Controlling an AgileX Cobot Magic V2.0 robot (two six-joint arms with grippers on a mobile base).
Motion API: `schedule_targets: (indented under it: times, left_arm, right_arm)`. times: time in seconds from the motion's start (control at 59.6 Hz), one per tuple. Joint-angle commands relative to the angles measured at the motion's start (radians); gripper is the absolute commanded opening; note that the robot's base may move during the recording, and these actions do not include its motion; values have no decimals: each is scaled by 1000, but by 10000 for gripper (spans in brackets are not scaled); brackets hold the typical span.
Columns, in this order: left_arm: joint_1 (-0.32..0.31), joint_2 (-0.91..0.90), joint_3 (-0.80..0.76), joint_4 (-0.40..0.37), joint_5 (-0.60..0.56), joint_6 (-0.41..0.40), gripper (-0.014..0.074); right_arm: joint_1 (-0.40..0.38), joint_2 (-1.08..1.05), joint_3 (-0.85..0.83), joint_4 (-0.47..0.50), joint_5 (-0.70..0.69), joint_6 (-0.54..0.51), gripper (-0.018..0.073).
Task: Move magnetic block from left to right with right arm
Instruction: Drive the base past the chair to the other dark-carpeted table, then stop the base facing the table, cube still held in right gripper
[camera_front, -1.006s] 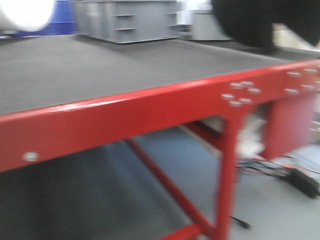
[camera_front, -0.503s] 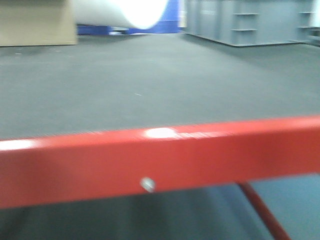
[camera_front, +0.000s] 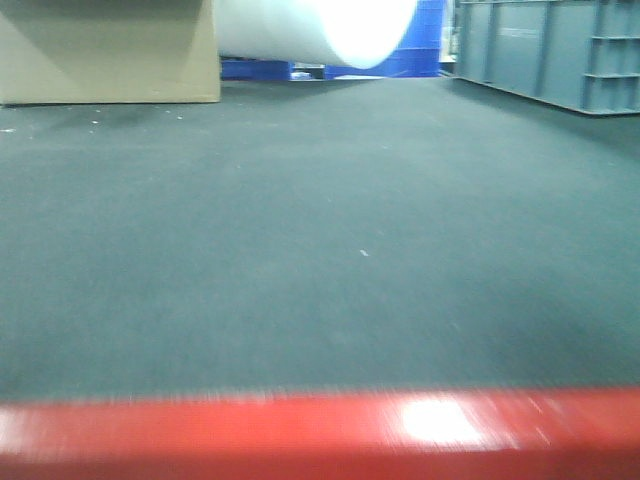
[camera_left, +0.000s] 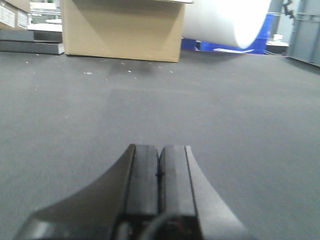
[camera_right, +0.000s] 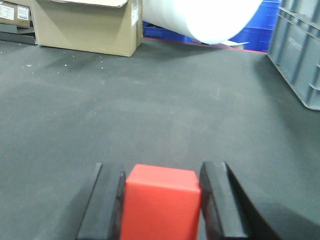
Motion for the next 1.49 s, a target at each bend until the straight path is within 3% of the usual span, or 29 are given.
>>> schedule_targets:
  times: [0.0, 1.476]
  left_arm:
    - [-1, -14, 10, 0, -90, -4, -116]
    - [-1, -14, 10, 0, -90, -4, -116]
  right_arm:
    - [1, 8, -28, -18, -92, -6, 223]
    - [1, 8, -28, -17, -92, -6, 223]
